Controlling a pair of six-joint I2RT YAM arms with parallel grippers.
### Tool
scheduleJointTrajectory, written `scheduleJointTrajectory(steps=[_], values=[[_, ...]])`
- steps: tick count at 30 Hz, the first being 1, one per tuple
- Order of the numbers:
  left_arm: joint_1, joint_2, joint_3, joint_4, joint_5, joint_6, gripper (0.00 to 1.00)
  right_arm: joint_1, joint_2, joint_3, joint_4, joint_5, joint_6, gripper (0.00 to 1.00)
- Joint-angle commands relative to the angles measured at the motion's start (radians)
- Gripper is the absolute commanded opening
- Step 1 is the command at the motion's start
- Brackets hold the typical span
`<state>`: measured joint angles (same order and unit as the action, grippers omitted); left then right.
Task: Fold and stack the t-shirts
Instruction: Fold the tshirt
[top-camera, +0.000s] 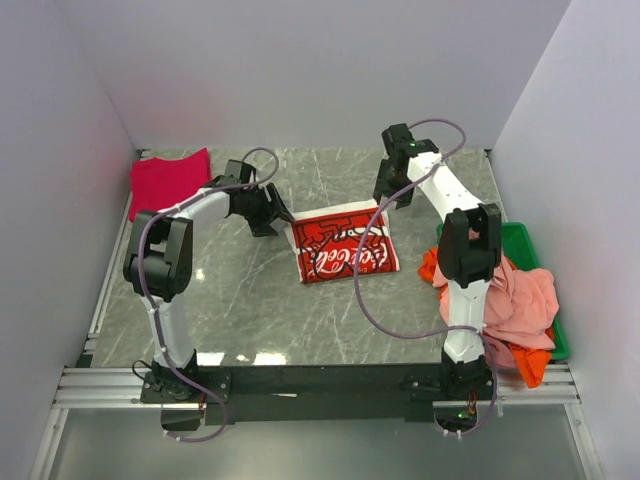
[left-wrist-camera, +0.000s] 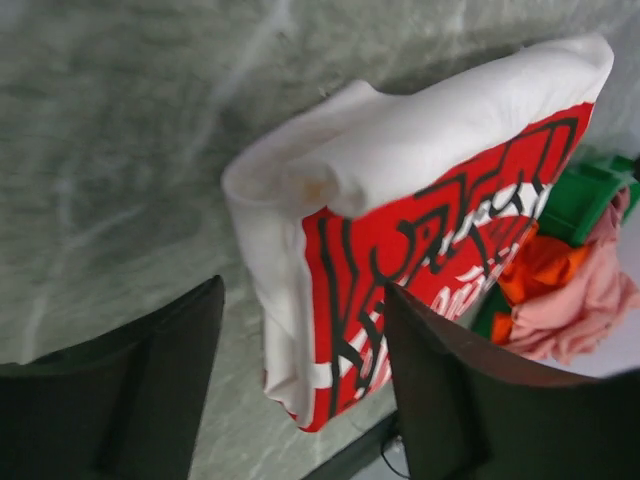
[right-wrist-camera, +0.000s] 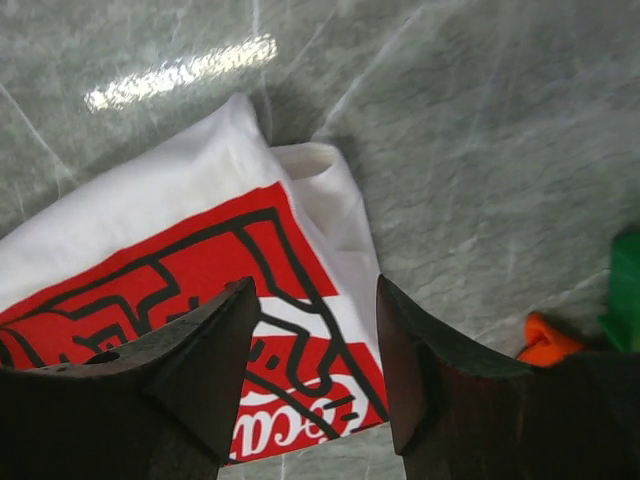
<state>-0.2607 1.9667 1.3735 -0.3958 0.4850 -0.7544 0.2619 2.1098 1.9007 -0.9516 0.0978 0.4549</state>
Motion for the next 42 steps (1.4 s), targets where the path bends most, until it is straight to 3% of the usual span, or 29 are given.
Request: scheduleJointTrajectory(steps=[1, 10, 17, 24, 29, 38, 42], values=[[0.012, -0.087, 0.026, 0.000, -0.080, 0.020, 0.73, -0.016, -0.056, 0.055, -0.012, 0.034, -0.027, 0.59], [0.000, -0.184, -0.155, 0.132, 0.019, 0.024, 0.74, 0.007, -0.258, -0.174, 0.082, -0.055, -0.047, 0.57], [-0.014, -0.258, -0.359, 0.319, 0.116, -0.011, 0.74, 0.103, -0.375, -0.419, 0.203, -0.161, -0.009, 0.55], [-0.029, -0.275, -0.513, 0.520, 0.161, -0.077, 0.75, 0.186, -0.367, -0.598, 0.338, -0.285, 0.028, 0.54], [-0.029, -0.252, -0.634, 0.785, 0.244, -0.170, 0.75, 0.195, -0.307, -0.676, 0.366, -0.280, 0.034, 0.54], [-0.028, -0.178, -0.669, 1.021, 0.267, -0.247, 0.75, 0.191, -0.252, -0.749, 0.382, -0.265, 0.025, 0.54], [-0.028, -0.158, -0.682, 1.028, 0.218, -0.252, 0.75, 0.191, -0.252, -0.747, 0.375, -0.259, 0.021, 0.54]])
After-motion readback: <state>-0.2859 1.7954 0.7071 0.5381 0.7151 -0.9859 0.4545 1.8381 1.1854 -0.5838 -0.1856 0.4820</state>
